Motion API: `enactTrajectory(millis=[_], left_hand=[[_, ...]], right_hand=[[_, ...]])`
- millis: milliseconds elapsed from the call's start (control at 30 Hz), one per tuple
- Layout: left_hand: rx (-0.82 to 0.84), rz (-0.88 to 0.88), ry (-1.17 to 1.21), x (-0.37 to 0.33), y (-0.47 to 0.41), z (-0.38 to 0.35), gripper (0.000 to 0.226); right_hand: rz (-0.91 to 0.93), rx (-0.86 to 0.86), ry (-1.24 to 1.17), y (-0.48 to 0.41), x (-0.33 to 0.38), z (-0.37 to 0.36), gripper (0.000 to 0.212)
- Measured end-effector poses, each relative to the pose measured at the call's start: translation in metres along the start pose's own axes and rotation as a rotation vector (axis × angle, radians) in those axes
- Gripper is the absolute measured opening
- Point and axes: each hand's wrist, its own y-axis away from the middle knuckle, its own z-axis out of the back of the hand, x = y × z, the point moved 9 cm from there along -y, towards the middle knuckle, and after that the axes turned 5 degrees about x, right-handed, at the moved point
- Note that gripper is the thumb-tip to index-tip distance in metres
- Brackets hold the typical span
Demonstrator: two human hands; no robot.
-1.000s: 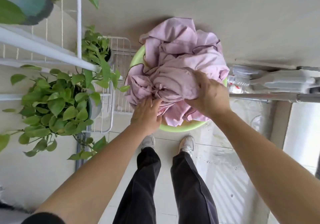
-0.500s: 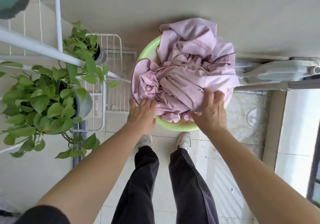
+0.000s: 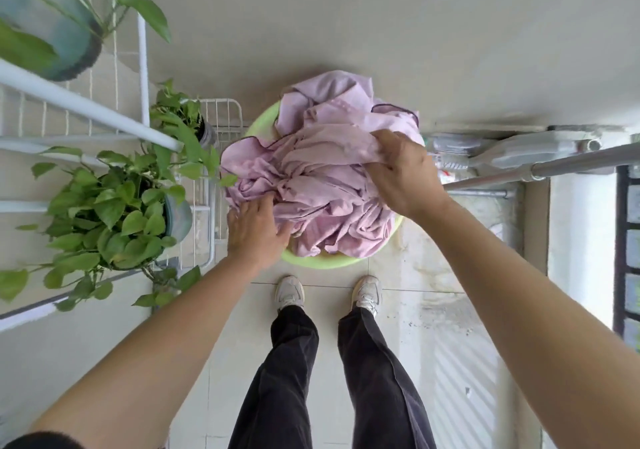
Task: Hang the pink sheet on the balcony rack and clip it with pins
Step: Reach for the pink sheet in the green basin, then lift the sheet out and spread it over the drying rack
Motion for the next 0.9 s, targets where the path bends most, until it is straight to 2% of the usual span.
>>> enactTrajectory(millis=[100,167,300,433,500,567,600,633,700,767,833,900], left_hand=[[-0.2,-0.044,0.088,-0.02,0.01,0.067,0.082],[-0.254,-0.058,0.143,-0.032,0.017,0.113,0.098],[-0.386,-0.047,0.404,-0.05,0.038,0.223,0.1],[-0.519,0.248,0.924,-0.048,0.092,0.308,0.1],[-0.553,0.404,1.253,-0.051,0.123,0.336,0.085],[-0.472,0.455,1.691,-0.065,0.143,0.356,0.059],[-0.35,0.395,1.917,-0.08,0.146,0.368,0.05],[-0.216,0.269,2.092,-0.097,0.15,0.386,0.056],[-0.021,0.016,2.155,-0.125,0.162,0.429,0.075],[0.007,-0.147,2.059,-0.142,0.176,0.475,0.075],[-0.035,-0.353,2.021,-0.162,0.191,0.527,0.058],[-0.071,-0.517,1.955,-0.182,0.205,0.575,0.048]], right_hand=[[-0.09,-0.04,-0.362,0.007,0.026,0.052,0.019],[-0.148,-0.056,-0.572,0.012,0.046,0.083,0.023],[-0.14,-0.165,-0.741,0.032,0.098,0.151,0.032],[-0.076,-0.236,-0.797,0.067,0.161,0.215,0.02],[-0.019,-0.264,-0.808,0.084,0.194,0.249,0.014],[0.043,-0.298,-0.791,0.101,0.222,0.284,0.012],[0.084,-0.308,-0.774,0.108,0.234,0.301,0.012],[0.129,-0.305,-0.753,0.115,0.245,0.317,0.016],[0.203,-0.286,-0.715,0.13,0.259,0.343,0.028],[0.261,-0.28,-0.705,0.147,0.27,0.366,0.031],[0.308,-0.275,-0.687,0.161,0.275,0.382,0.025],[0.326,-0.259,-0.62,0.17,0.277,0.391,0.028]])
